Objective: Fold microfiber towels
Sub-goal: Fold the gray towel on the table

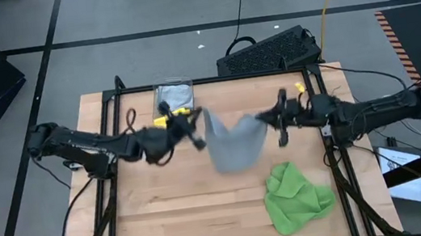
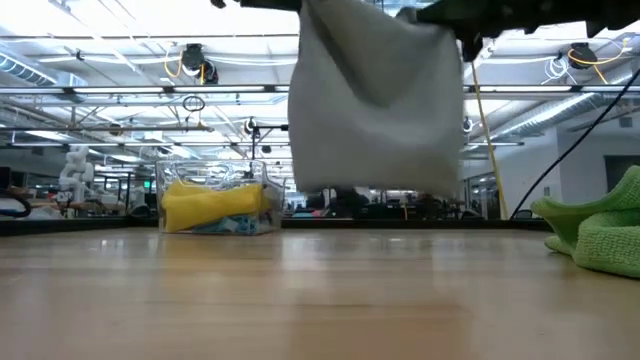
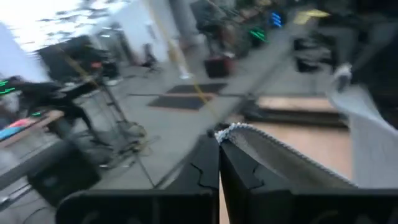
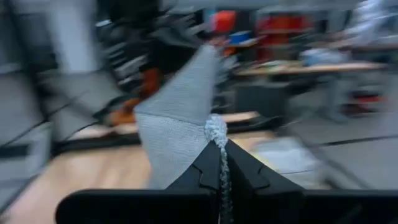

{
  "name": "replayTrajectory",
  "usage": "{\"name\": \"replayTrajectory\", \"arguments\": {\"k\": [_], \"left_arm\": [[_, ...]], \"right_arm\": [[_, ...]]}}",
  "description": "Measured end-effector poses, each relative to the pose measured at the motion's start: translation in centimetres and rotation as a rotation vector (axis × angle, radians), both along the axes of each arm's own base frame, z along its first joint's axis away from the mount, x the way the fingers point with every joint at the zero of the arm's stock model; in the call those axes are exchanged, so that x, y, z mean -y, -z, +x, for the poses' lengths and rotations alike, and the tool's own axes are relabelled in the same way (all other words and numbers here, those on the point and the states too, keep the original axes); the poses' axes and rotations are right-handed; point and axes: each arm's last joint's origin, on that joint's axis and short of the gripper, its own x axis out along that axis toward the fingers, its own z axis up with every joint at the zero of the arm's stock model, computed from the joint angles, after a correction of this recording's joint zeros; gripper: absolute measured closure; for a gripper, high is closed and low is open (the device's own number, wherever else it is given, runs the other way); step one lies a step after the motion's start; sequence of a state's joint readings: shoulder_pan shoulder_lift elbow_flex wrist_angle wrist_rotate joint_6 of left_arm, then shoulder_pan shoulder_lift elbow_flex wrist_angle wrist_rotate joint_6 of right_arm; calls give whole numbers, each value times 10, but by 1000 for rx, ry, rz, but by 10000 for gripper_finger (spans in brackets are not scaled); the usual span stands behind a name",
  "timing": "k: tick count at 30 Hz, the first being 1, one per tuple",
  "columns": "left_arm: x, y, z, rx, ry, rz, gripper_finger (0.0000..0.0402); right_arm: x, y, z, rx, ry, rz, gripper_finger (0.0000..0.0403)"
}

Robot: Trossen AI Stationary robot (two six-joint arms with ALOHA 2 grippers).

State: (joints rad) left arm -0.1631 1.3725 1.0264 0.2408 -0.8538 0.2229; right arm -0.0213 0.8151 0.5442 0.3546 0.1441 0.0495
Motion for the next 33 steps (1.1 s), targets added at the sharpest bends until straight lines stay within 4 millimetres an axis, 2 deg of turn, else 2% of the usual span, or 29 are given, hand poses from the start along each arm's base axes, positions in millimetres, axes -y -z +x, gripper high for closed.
{"name": "replayTrajectory", "arguments": {"k": [2,4,7,10,16,21,27,33], "left_arm": [[-15,-3,2,42,31,-37,397],[-19,-1,0,31,160,-124,399],[-8,7,-2,-36,365,-267,398],[12,28,-7,-204,446,-379,399],[60,55,-16,-373,502,-513,399],[87,80,-15,-440,496,-536,397],[99,116,-4,-511,411,-559,398],[103,146,3,-582,340,-599,398]], "right_arm": [[8,-4,-5,20,51,14,398],[8,-4,-8,16,-24,68,398],[-1,5,-10,-77,-187,163,399],[-11,17,-10,-203,-281,235,399],[-32,48,-10,-379,-369,337,399],[-43,91,-7,-444,-356,392,399],[-57,130,-11,-437,-393,496,388],[-75,144,-16,-510,-334,608,311]]}}
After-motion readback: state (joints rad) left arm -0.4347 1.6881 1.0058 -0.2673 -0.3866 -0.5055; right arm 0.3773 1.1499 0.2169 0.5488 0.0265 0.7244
